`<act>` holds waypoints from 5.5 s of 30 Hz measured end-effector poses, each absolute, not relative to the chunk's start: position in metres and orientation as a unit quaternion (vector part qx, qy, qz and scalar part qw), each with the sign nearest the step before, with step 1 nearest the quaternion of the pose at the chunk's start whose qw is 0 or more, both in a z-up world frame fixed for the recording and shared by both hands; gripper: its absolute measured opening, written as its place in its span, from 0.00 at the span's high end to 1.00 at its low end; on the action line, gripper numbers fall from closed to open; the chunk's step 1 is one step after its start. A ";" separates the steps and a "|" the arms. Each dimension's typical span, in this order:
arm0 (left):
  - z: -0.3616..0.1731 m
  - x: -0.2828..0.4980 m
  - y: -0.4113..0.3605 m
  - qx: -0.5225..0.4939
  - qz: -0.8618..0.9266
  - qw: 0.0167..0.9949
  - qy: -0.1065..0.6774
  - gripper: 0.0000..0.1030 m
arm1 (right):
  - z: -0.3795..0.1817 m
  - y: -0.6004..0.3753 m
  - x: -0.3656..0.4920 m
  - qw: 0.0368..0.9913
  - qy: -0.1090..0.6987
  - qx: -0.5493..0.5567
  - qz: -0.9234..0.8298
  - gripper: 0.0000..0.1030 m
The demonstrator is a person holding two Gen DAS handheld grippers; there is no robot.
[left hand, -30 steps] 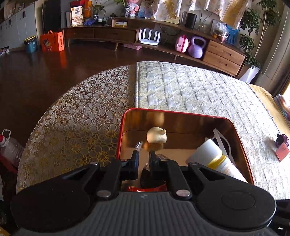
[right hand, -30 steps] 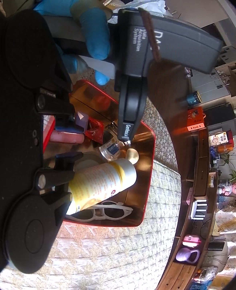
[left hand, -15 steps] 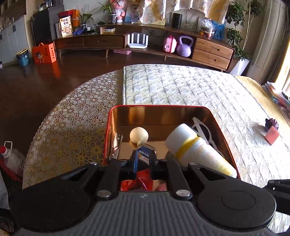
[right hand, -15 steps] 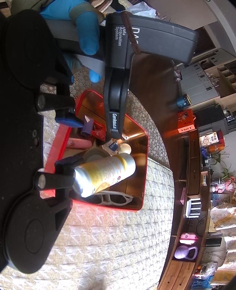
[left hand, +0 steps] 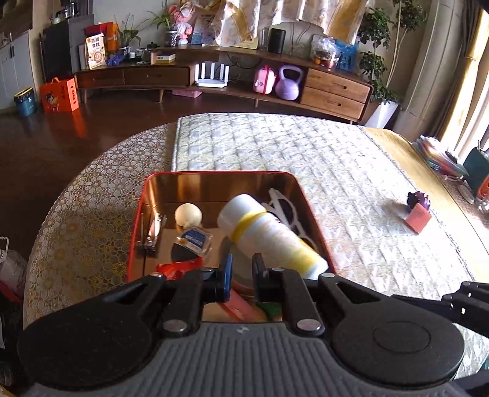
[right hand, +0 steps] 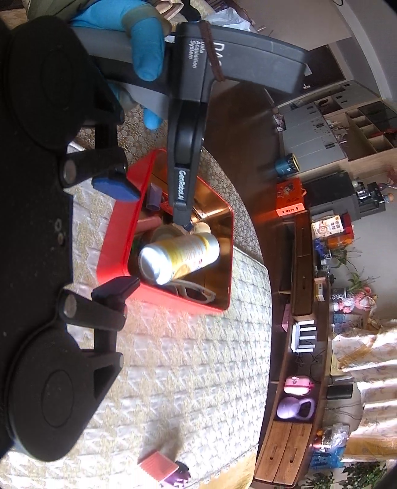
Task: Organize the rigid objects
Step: 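Move both grippers back toward the pink comb and purple spiky toy, then grasp the pink comb with the left gripper while the right gripper grasps the purple spiky toy, then carry the pink comb and purple spiky toy over the red tin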
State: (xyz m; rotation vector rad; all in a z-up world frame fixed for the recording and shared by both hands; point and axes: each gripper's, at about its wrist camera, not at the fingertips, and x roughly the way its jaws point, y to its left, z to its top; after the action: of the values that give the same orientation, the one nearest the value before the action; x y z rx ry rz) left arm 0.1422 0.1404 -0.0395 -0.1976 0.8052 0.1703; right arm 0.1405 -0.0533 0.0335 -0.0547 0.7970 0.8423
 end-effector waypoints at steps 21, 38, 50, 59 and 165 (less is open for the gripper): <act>-0.027 0.141 0.042 -0.066 0.042 0.923 0.376 0.77 | 0.051 -0.158 0.145 0.896 0.333 -0.018 0.293 0.14; -0.040 0.195 -0.035 -0.034 -0.012 0.926 0.375 0.25 | 0.045 -0.238 0.205 0.918 0.329 -0.041 0.218 0.02; -0.058 0.243 -0.081 -0.009 -0.056 0.927 0.371 0.22 | 0.035 -0.271 0.271 0.917 0.352 -0.022 0.185 0.01; -0.080 0.281 -0.097 -0.003 -0.065 0.926 0.371 0.22 | 0.019 -0.279 0.333 0.900 0.398 0.034 0.177 0.01; -0.017 0.127 0.111 -0.063 0.024 0.916 0.395 0.60 | 0.049 -0.096 0.172 0.838 0.422 -0.009 0.345 0.46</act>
State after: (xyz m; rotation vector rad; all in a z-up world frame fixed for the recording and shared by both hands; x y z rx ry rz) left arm 0.1274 0.1105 -0.0170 -0.1291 0.8136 0.0497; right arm 0.1724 -0.0964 0.0490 -0.0186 0.8926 0.7299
